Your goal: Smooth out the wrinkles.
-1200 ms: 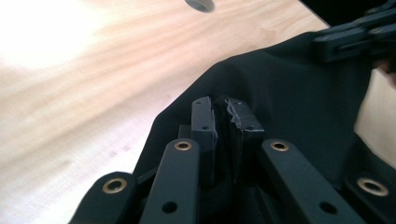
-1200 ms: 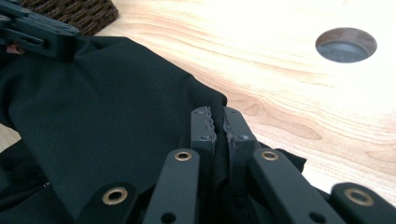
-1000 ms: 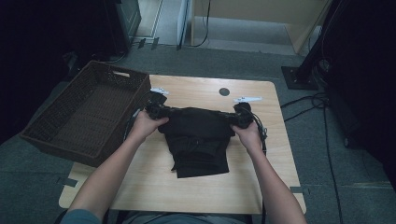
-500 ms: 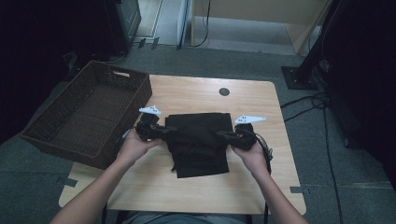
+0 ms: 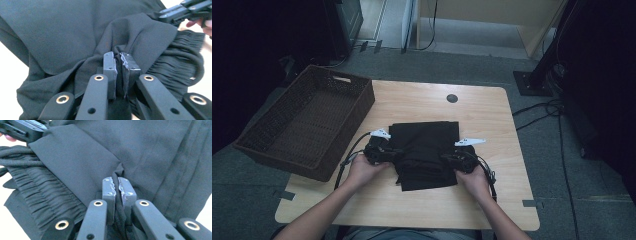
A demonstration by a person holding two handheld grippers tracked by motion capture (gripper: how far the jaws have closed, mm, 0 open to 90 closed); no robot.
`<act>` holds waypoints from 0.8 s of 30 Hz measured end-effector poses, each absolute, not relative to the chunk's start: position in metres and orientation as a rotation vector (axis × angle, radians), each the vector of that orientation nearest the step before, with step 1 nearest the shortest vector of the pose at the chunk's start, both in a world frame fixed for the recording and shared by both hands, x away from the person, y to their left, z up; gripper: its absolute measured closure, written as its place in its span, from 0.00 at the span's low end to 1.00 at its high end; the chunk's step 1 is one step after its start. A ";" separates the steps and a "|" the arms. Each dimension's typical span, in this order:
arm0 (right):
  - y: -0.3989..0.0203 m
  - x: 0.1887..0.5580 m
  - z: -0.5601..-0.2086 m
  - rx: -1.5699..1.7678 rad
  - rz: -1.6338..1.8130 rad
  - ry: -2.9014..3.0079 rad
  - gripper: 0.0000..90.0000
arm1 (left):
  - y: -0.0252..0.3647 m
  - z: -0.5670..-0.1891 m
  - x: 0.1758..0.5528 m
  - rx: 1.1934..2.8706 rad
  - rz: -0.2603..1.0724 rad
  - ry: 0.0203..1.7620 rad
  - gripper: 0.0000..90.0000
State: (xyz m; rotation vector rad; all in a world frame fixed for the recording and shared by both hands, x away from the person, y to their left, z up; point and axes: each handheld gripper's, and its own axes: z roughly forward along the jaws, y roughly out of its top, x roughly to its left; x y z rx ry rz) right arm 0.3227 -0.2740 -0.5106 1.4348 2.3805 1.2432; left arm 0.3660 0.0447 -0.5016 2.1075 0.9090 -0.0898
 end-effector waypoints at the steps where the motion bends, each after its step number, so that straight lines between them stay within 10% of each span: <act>1: -0.274 0.323 -0.511 1.435 1.245 2.377 0.95 | 0.044 -0.504 0.368 2.098 -0.095 0.911 0.93; 24: -0.273 0.401 -0.508 1.584 1.274 2.158 0.94 | 0.043 -0.488 0.460 1.946 -0.004 1.027 0.94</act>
